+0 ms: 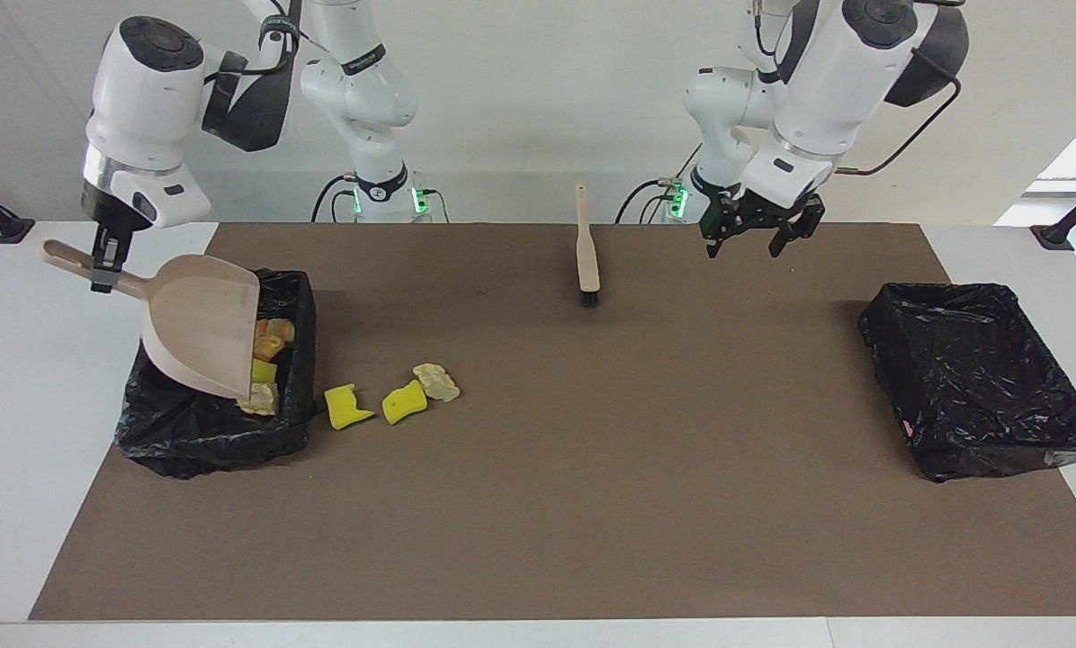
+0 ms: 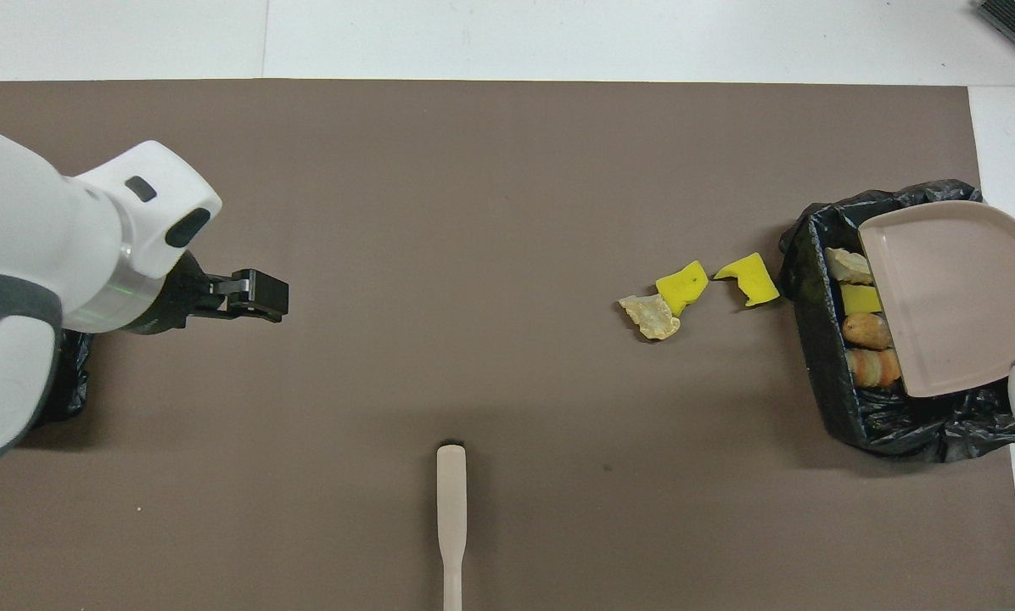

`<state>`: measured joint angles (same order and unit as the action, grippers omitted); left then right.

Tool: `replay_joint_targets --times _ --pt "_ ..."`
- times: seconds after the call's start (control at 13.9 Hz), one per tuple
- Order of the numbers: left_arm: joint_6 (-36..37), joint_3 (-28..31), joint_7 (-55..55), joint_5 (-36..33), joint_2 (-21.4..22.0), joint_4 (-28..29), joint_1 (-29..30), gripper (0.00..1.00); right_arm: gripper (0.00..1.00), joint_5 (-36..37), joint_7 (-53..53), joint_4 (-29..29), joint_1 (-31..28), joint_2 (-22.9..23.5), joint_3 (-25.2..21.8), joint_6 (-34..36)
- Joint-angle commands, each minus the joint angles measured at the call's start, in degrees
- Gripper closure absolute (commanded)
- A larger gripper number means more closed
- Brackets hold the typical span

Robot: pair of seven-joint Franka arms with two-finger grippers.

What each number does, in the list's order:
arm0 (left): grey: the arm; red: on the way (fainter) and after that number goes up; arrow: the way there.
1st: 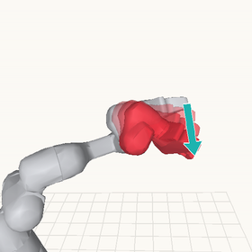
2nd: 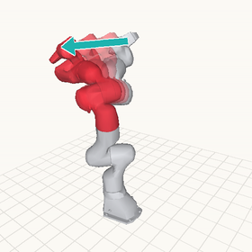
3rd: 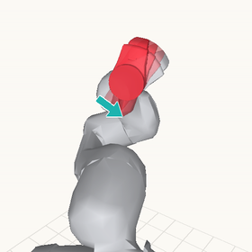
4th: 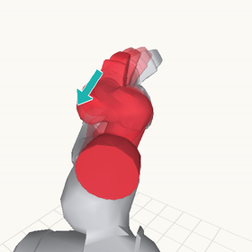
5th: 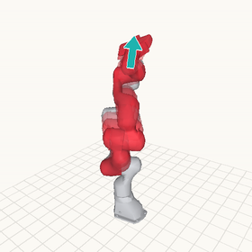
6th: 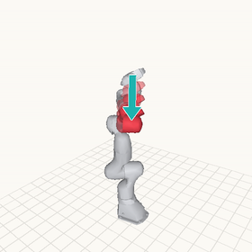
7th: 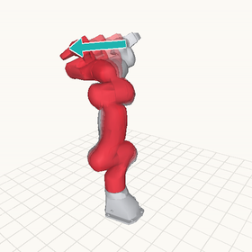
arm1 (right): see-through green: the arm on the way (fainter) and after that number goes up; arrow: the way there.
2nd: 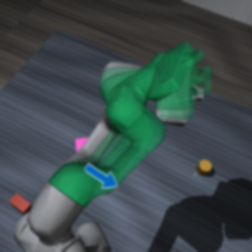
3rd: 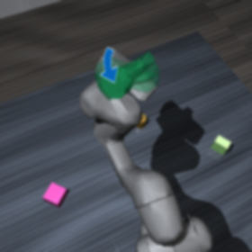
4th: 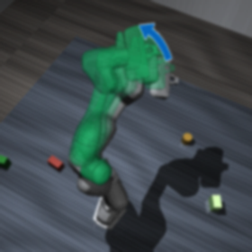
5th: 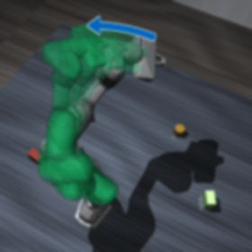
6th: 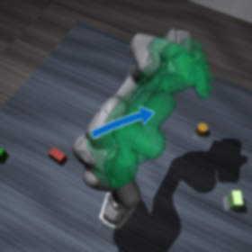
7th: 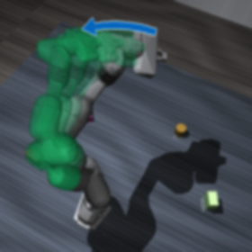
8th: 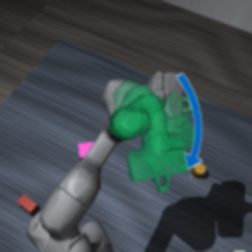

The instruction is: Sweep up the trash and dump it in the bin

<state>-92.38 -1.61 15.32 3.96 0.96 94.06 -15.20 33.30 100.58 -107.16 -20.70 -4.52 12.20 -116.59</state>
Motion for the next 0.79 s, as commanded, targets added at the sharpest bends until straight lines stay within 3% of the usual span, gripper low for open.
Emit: replay_joint_targets --times 0.0,0.36,0.72 --pt "5.5 -0.6 -6.5 -0.9 -0.8 -6.8 3.9 0.00 1.00 -7.8 0.2 1.5 -0.1 0.1 0.4 1.9" --pt "12.6 -0.1 -16.0 -1.2 -0.2 -7.8 9.6 0.00 1.00 -18.8 -6.3 1.1 4.6 -0.2 0.4 4.4" --pt "12.4 2.0 -17.6 -1.2 0.4 -8.2 10.1 0.00 1.00 -26.3 -32.5 0.4 14.0 2.4 0.6 4.6"
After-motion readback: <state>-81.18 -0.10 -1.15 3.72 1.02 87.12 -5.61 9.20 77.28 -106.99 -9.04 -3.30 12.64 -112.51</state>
